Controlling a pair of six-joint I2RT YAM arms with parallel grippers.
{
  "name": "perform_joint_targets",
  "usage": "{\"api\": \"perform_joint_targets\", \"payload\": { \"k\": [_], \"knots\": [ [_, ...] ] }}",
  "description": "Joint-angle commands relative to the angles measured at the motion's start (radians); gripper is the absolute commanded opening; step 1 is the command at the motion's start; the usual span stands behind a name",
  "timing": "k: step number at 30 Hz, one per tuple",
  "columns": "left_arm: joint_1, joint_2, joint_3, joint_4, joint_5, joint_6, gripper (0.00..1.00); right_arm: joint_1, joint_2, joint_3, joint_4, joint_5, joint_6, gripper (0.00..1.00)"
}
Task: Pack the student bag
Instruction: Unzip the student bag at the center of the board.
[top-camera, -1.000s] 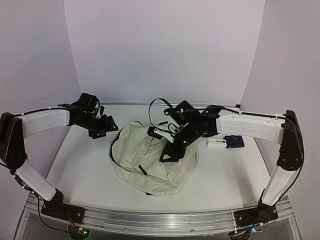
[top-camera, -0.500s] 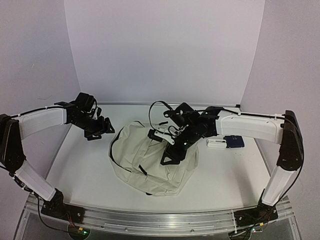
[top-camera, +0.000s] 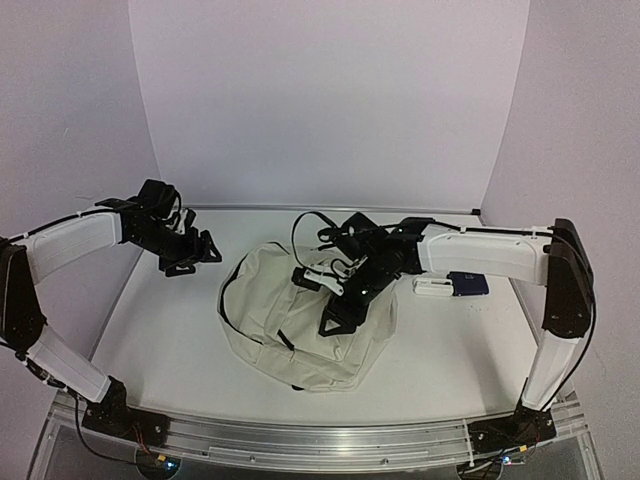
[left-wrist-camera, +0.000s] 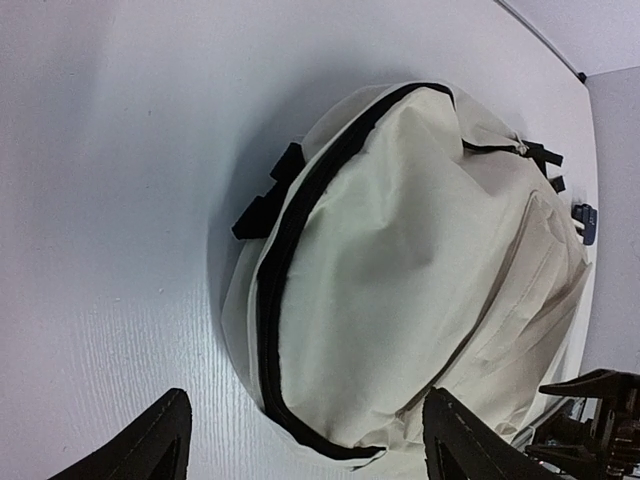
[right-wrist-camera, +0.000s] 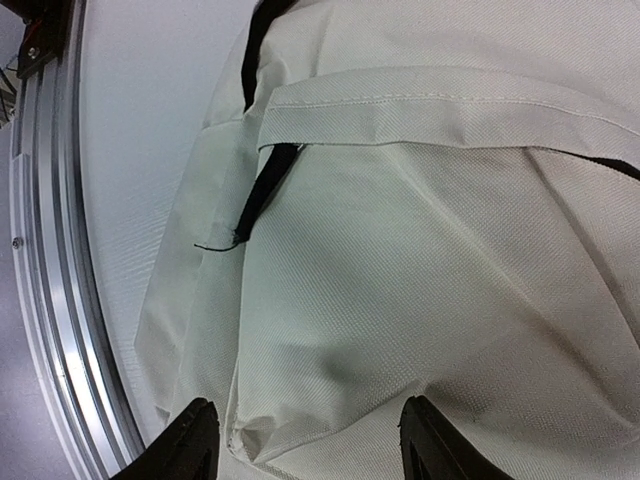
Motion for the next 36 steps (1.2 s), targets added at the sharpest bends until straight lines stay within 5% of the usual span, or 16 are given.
{"api": "perform_joint_targets", "payload": {
  "k": [1, 9, 16, 36],
  "knots": [
    [0.004, -0.035, 0.014, 0.039, 0.086, 0.008, 0.8, 0.008, 0.013, 0.056, -0.017, 0.005, -0.003, 0.61],
    [-0.006, -0.064, -0.106, 0.26, 0.241, -0.092, 0.78, 0.035, 0.022, 0.11, -0.014, 0.124, -0.012, 0.59],
    [-0.044, -0.126, -0.223, 0.331, 0.212, -0.155, 0.76, 0.111, 0.078, 0.194, -0.014, 0.163, -0.012, 0.53],
    [-0.035, -0.196, -0.109, 0.093, 0.068, -0.1, 0.78, 0.198, 0.347, 0.306, 0.027, 0.403, 0.073, 0.47]
  ]
}}
